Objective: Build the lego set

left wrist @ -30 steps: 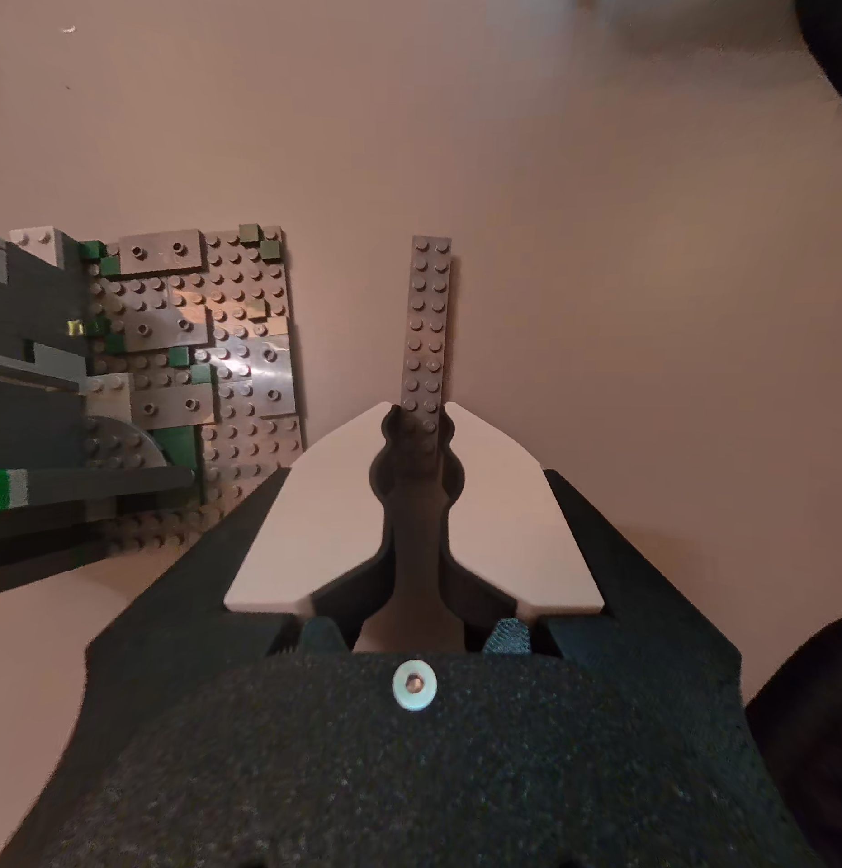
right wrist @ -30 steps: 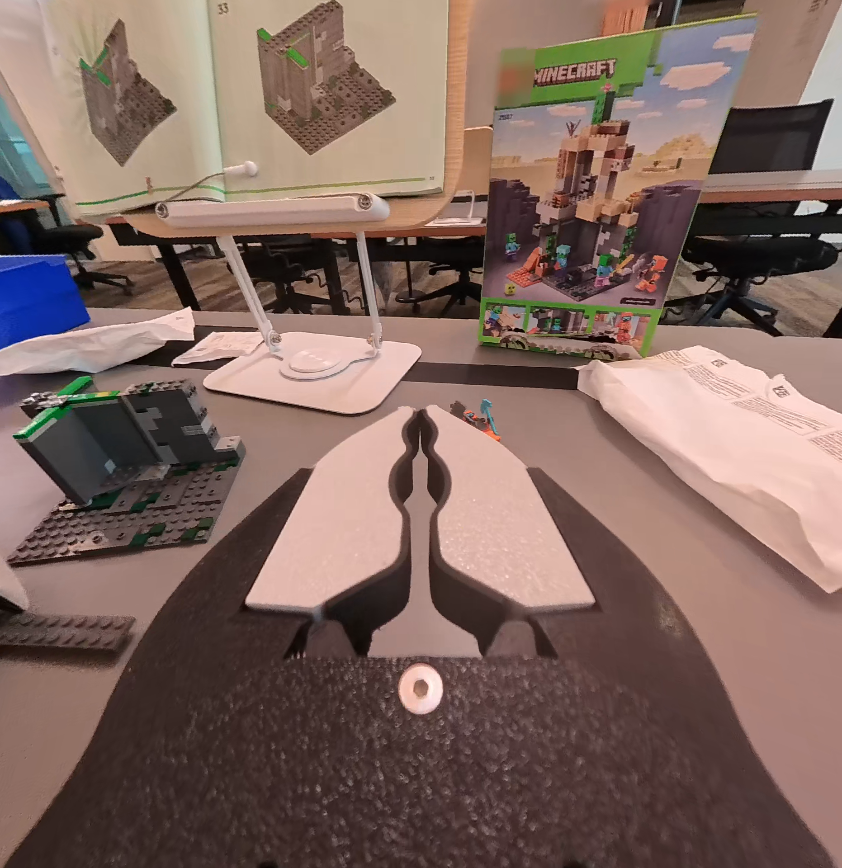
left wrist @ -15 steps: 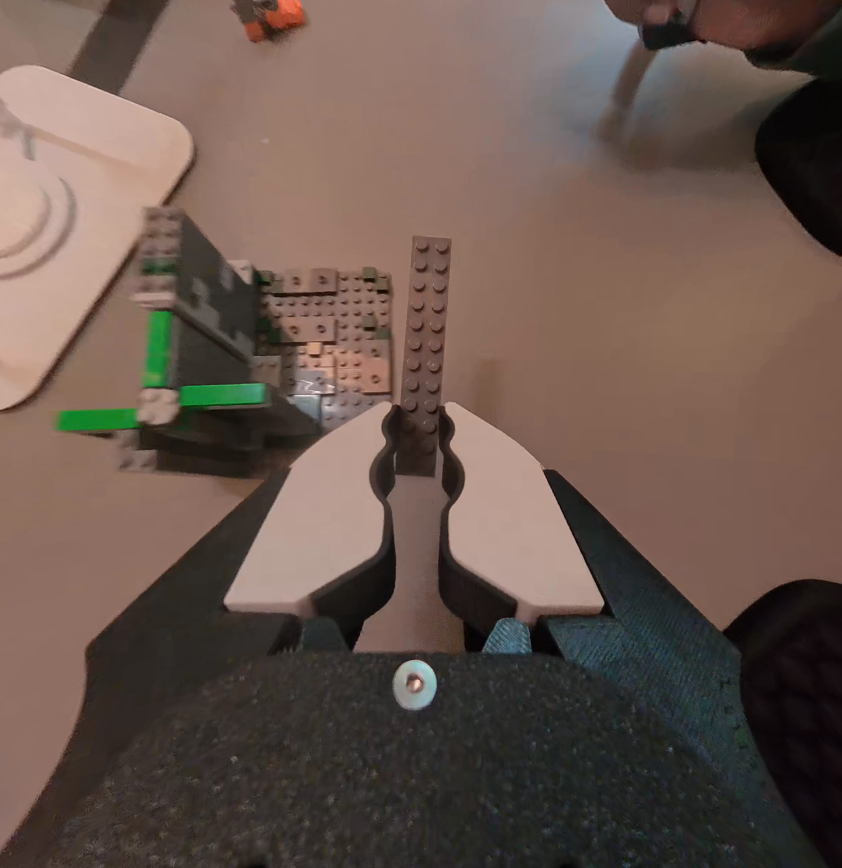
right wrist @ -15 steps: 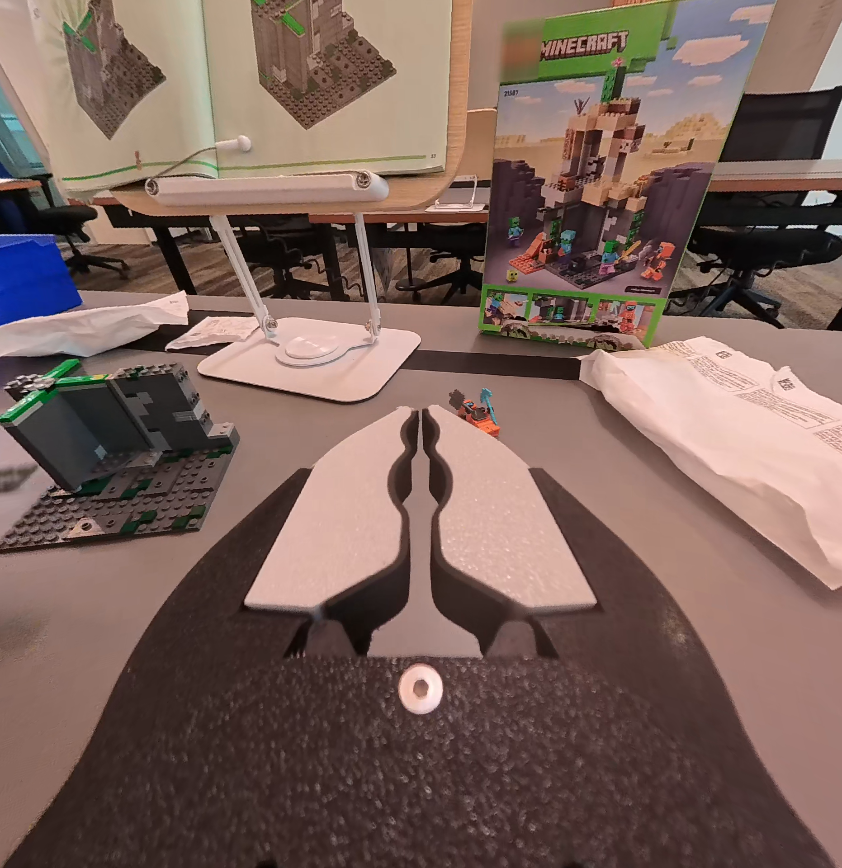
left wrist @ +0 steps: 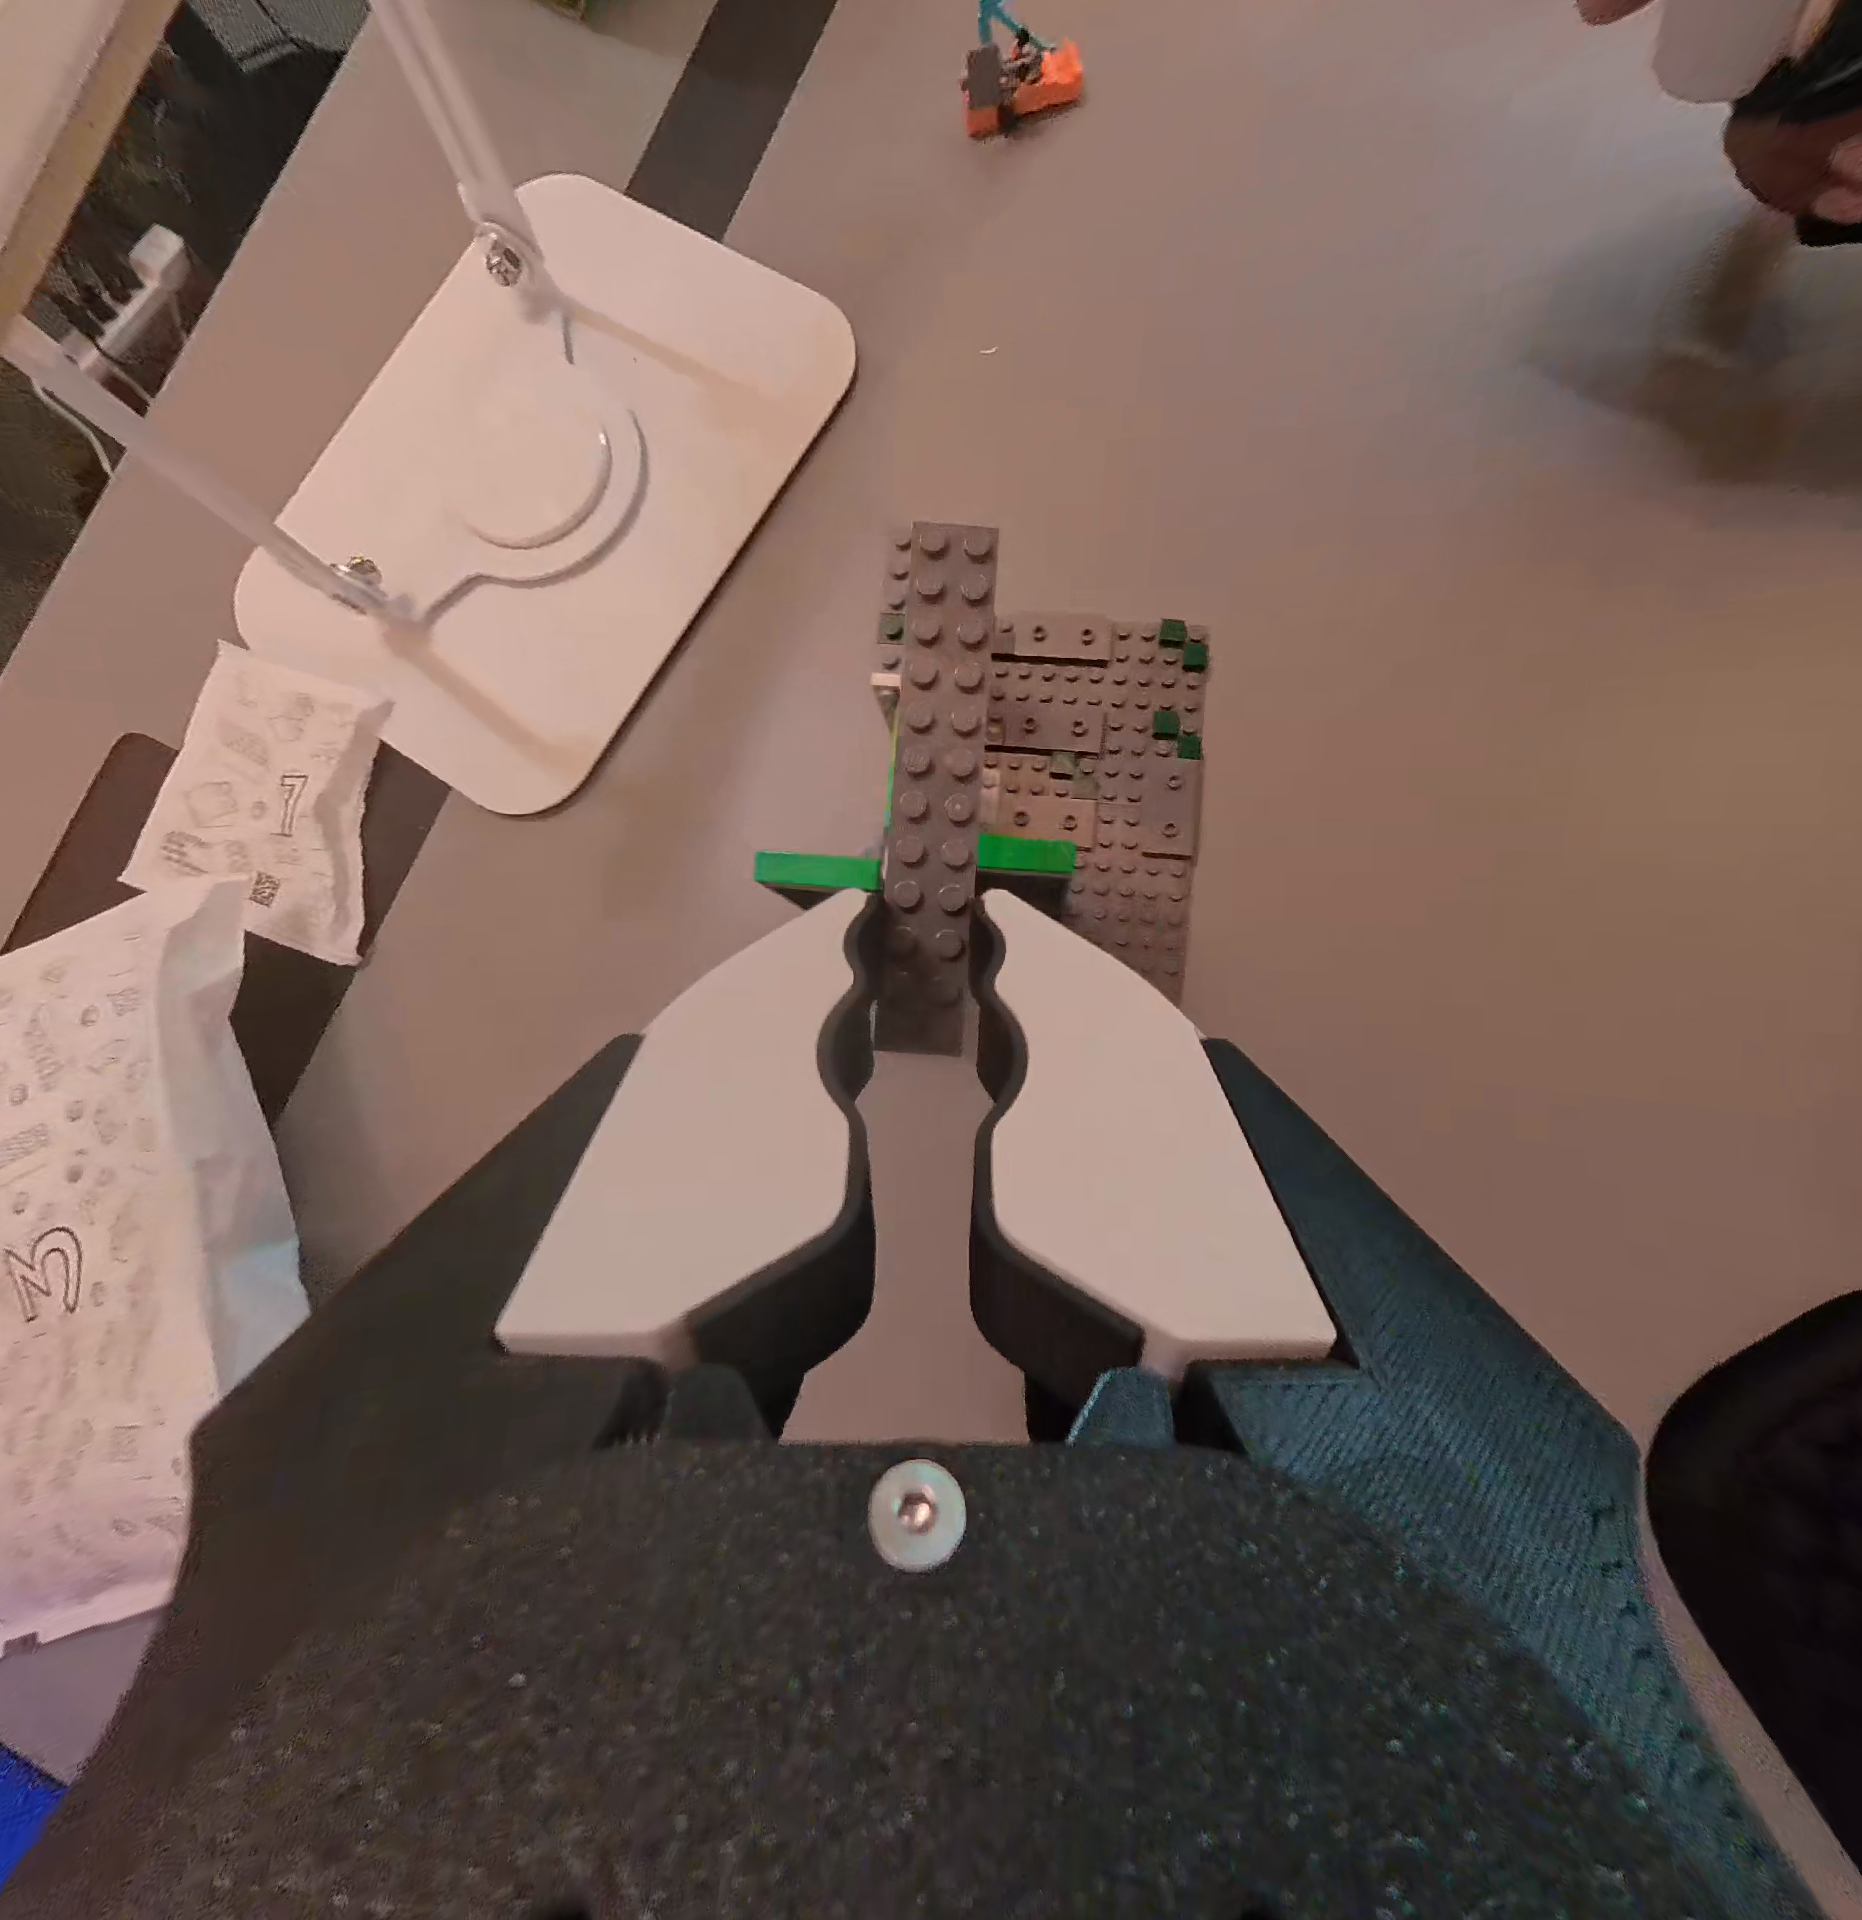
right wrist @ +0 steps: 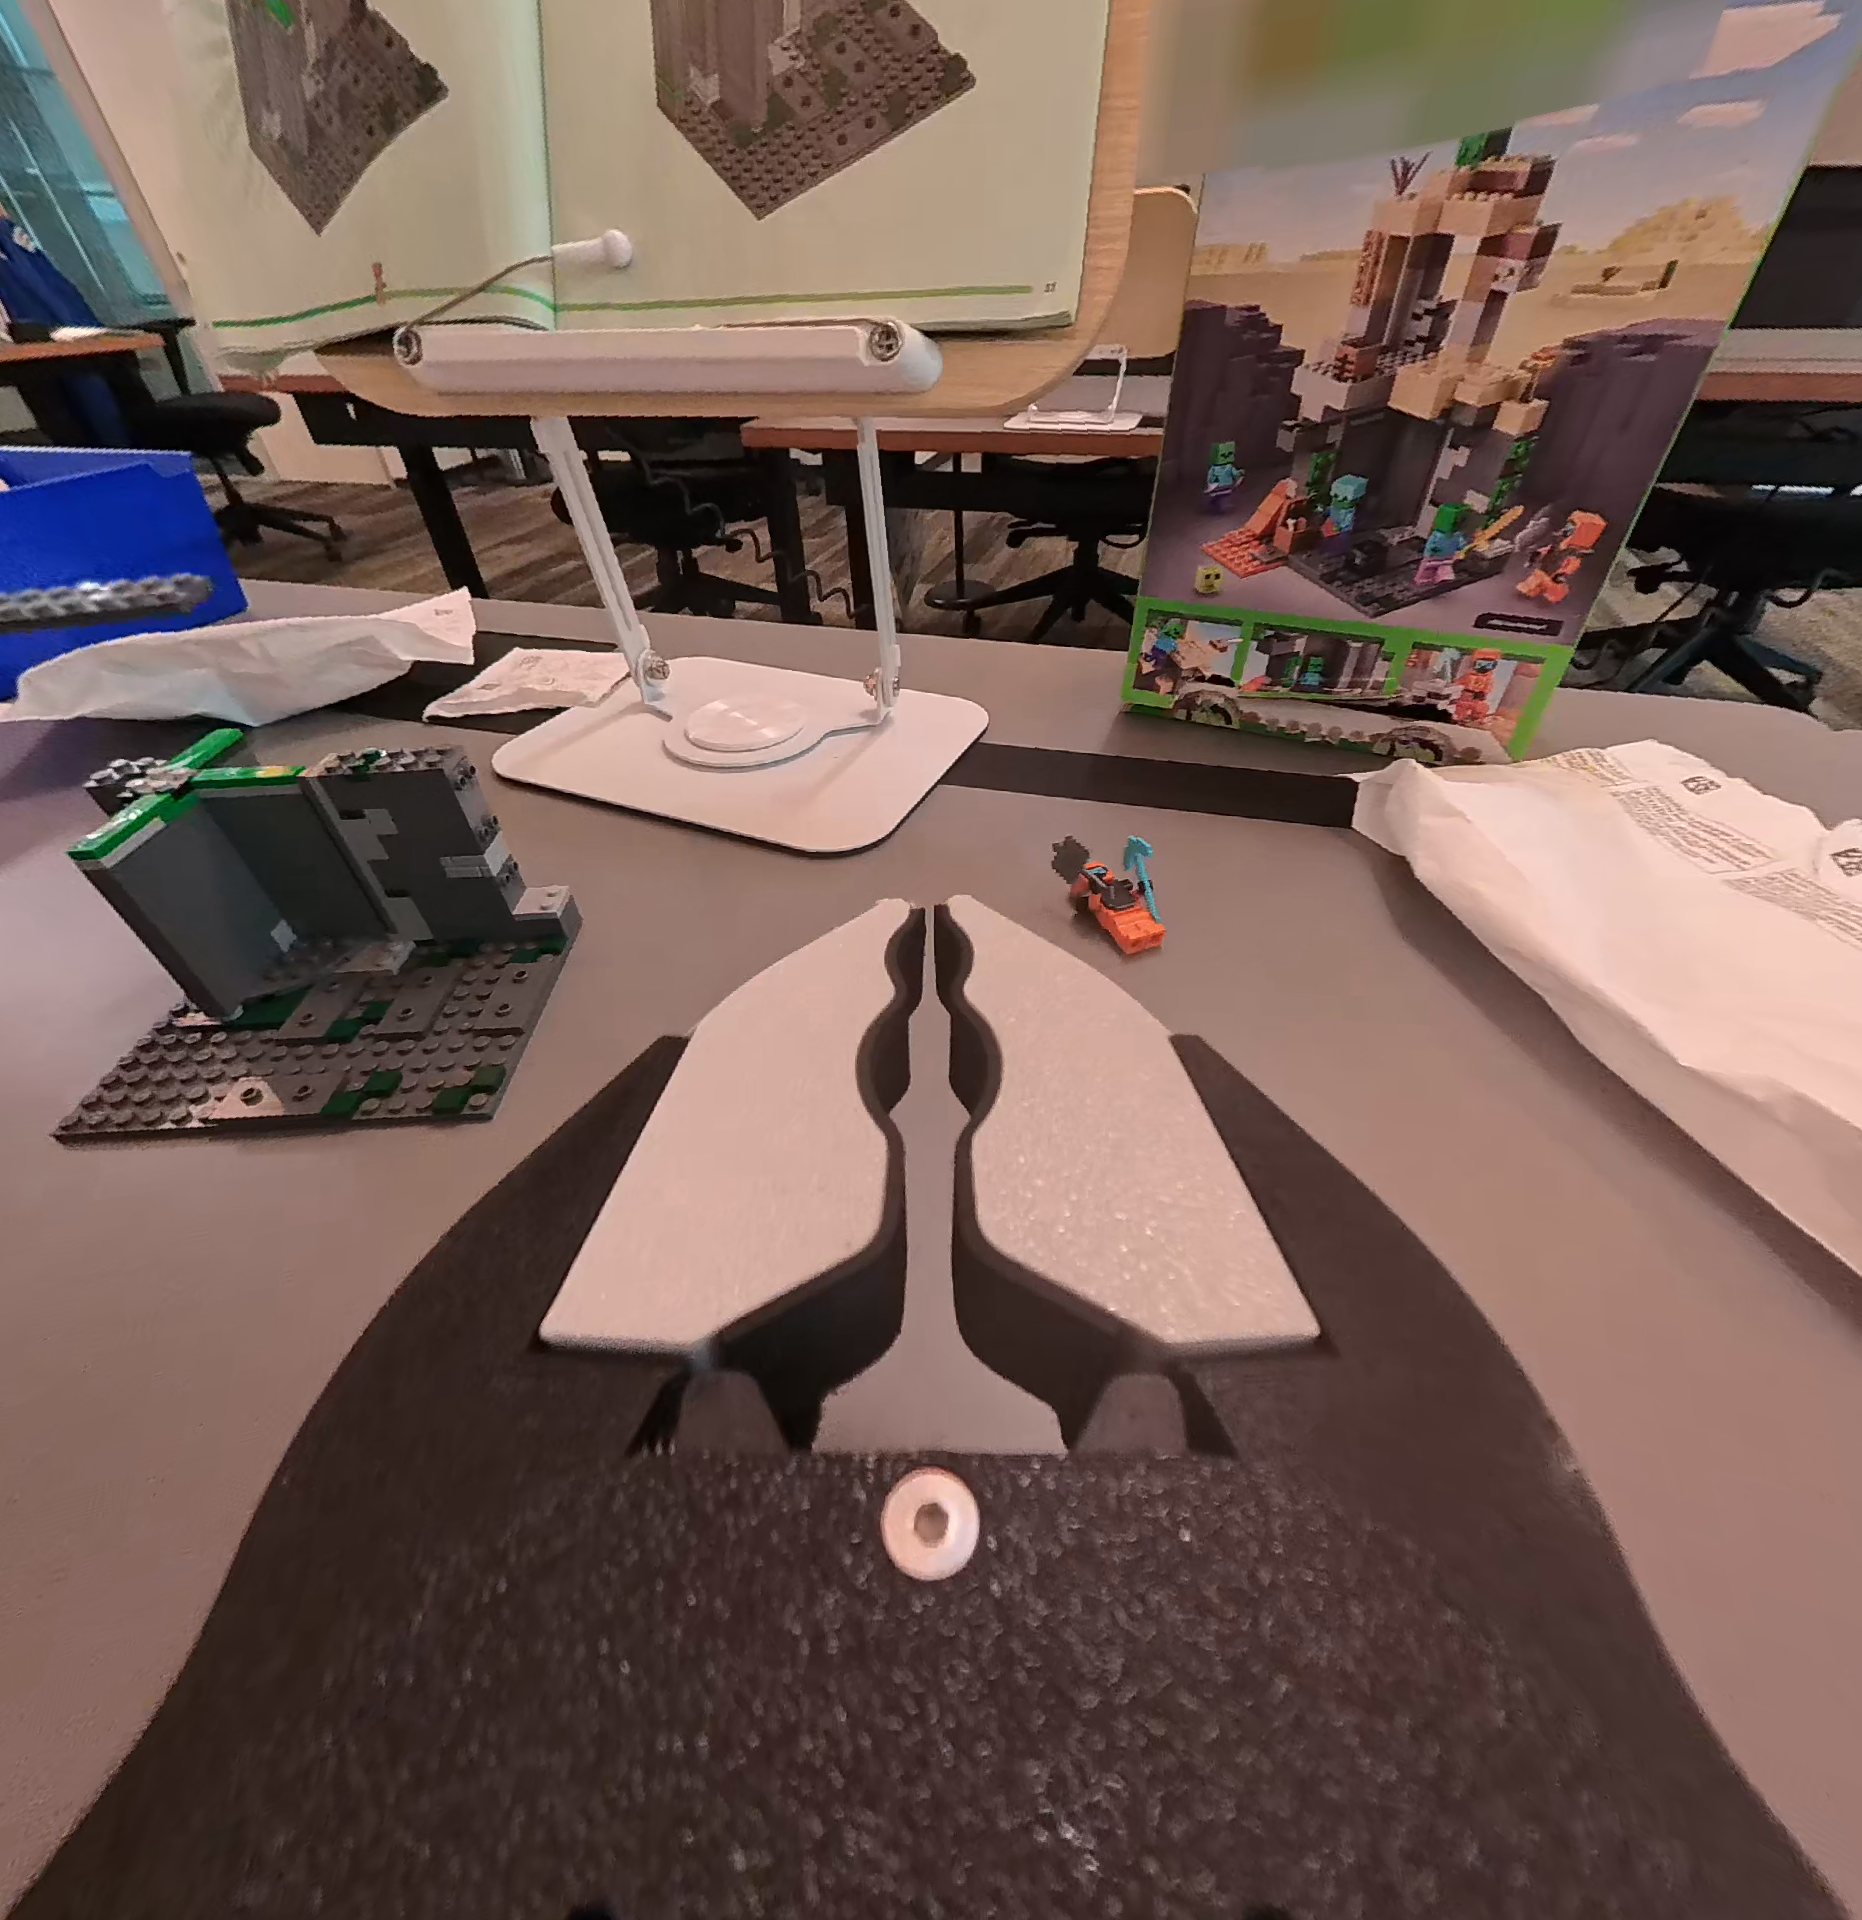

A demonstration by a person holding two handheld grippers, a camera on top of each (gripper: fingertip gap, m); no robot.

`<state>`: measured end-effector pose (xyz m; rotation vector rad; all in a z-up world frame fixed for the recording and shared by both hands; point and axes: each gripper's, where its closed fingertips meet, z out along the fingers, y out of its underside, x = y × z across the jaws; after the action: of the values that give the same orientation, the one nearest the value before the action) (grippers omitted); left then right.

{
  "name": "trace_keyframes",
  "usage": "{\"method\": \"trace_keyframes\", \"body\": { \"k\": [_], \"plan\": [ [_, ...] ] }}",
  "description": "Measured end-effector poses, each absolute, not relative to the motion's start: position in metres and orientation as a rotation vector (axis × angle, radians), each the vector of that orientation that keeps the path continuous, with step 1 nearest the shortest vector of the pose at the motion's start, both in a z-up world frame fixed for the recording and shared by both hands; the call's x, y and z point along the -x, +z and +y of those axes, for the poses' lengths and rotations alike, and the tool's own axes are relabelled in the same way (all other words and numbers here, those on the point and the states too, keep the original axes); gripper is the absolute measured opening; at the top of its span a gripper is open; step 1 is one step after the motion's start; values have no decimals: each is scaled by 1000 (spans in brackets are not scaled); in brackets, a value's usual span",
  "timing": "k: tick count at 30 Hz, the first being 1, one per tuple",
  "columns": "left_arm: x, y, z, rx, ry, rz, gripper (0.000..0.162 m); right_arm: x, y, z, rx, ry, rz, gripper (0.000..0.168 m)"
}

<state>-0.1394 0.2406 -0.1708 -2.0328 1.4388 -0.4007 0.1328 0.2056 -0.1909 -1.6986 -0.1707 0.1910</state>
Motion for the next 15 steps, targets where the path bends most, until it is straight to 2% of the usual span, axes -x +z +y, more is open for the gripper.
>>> {"method": "trace_keyframes", "body": {
  "k": [15],
  "plan": [
    [118, -206, 267, 2110, -413, 1483, 15, -128, -193, 204, 1709, 216, -196, 1]
  ]
}}
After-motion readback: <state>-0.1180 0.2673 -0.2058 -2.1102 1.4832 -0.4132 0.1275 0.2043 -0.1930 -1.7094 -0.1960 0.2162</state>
